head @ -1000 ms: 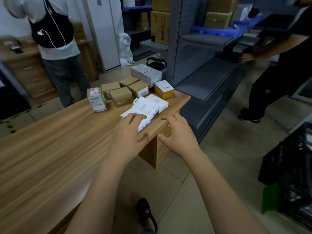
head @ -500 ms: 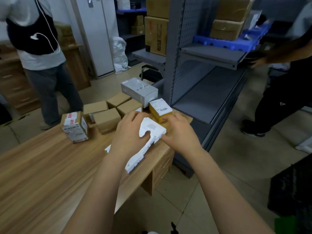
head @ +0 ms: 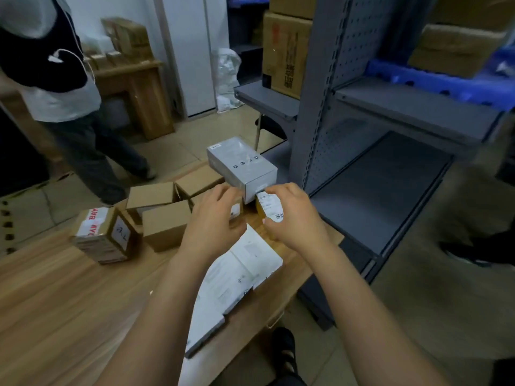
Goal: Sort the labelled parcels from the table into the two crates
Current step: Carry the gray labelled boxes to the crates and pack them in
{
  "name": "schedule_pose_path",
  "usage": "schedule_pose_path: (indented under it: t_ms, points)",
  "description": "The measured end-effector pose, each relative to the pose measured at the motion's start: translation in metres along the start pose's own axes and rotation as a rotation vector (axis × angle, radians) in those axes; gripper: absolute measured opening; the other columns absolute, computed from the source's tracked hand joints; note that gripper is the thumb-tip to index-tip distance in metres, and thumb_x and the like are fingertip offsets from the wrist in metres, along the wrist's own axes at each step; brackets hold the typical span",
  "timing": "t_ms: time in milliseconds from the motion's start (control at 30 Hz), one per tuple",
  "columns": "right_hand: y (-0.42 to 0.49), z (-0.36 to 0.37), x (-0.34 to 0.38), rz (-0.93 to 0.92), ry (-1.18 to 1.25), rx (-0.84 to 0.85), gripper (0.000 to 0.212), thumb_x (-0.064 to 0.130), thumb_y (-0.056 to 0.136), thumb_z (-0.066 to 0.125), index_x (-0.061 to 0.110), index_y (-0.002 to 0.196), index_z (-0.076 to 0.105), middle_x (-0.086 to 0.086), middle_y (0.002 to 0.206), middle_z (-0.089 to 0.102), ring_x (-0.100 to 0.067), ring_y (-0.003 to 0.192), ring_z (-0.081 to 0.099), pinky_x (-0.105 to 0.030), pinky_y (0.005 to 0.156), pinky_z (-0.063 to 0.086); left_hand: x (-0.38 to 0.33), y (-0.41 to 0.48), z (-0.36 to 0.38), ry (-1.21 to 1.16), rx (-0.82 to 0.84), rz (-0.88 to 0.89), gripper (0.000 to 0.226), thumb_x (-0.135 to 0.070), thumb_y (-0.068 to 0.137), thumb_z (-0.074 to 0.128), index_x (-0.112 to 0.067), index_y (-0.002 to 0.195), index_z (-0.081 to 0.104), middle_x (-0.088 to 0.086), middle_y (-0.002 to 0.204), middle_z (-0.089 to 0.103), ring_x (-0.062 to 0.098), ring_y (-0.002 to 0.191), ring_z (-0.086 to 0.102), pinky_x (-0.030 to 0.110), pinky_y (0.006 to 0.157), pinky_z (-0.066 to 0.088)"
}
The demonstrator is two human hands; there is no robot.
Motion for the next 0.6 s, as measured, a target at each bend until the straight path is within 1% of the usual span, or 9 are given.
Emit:
schedule_pose_path:
  t_ms: [133, 267, 400, 500, 600]
  points:
    - [0.067, 0.006, -0.029, -0.006, 0.024, 0.074, 0.058, 0.018, 0.084, 0.069, 0.022, 0.137, 0.047, 0.0, 0.137, 0.043, -0.022, 0.126, 0.042, -0.037, 0.102, 0.043, 0.011, 0.054, 0.021, 0.003, -0.014, -0.091, 0.056, -0.032, 0.087, 0.068, -0.031, 0.137, 0.043, -0.008, 0.141, 0.043, 0.013, 0.127, 0.041, 0.029, 0.1, 0.039]
    - [0.126, 0.02, -0.059, -0.008, 0.034, 0.162, 0.063, 0.014, 0.083, 0.069, 0.022, 0.14, 0.044, -0.001, 0.14, 0.04, -0.022, 0.125, 0.043, -0.038, 0.1, 0.045, 0.029, 0.097, 0.051, 0.015, -0.006, -0.194, 0.058, -0.032, 0.086, 0.068, -0.03, 0.138, 0.042, -0.007, 0.139, 0.044, 0.014, 0.125, 0.04, 0.027, 0.098, 0.037]
    - [0.173, 0.043, -0.091, 0.016, 0.025, 0.244, 0.066, 0.018, 0.083, 0.071, 0.022, 0.142, 0.041, -0.001, 0.14, 0.038, -0.023, 0.123, 0.044, -0.039, 0.098, 0.046, 0.045, 0.127, 0.08, 0.029, 0.04, -0.278, 0.064, -0.03, 0.086, 0.066, -0.027, 0.143, 0.038, -0.004, 0.14, 0.042, 0.016, 0.128, 0.038, 0.029, 0.102, 0.035]
    - [0.2, 0.062, -0.108, 0.007, 0.027, 0.301, 0.072, 0.019, 0.083, 0.072, 0.023, 0.144, 0.036, -0.001, 0.143, 0.033, -0.022, 0.128, 0.038, -0.038, 0.102, 0.044, 0.058, 0.146, 0.101, 0.007, 0.077, -0.342, 0.072, -0.028, 0.084, 0.067, -0.025, 0.146, 0.032, -0.002, 0.142, 0.04, 0.018, 0.128, 0.038, 0.032, 0.105, 0.034]
    - [0.222, 0.081, -0.122, -0.007, 0.027, 0.357, 0.083, 0.019, 0.081, 0.073, 0.025, 0.15, 0.026, -0.002, 0.15, 0.025, -0.023, 0.135, 0.029, -0.039, 0.108, 0.037, 0.07, 0.162, 0.118, -0.001, 0.095, -0.39, 0.083, -0.028, 0.08, 0.071, -0.023, 0.15, 0.026, 0.0, 0.146, 0.035, 0.018, 0.131, 0.035, 0.032, 0.108, 0.033]
Point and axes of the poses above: each hand's wrist, its own y-axis towards the middle knuckle, its own z-axis out of the palm, x = y × z, the point moved 6 cm from there along y, towards the middle knuckle
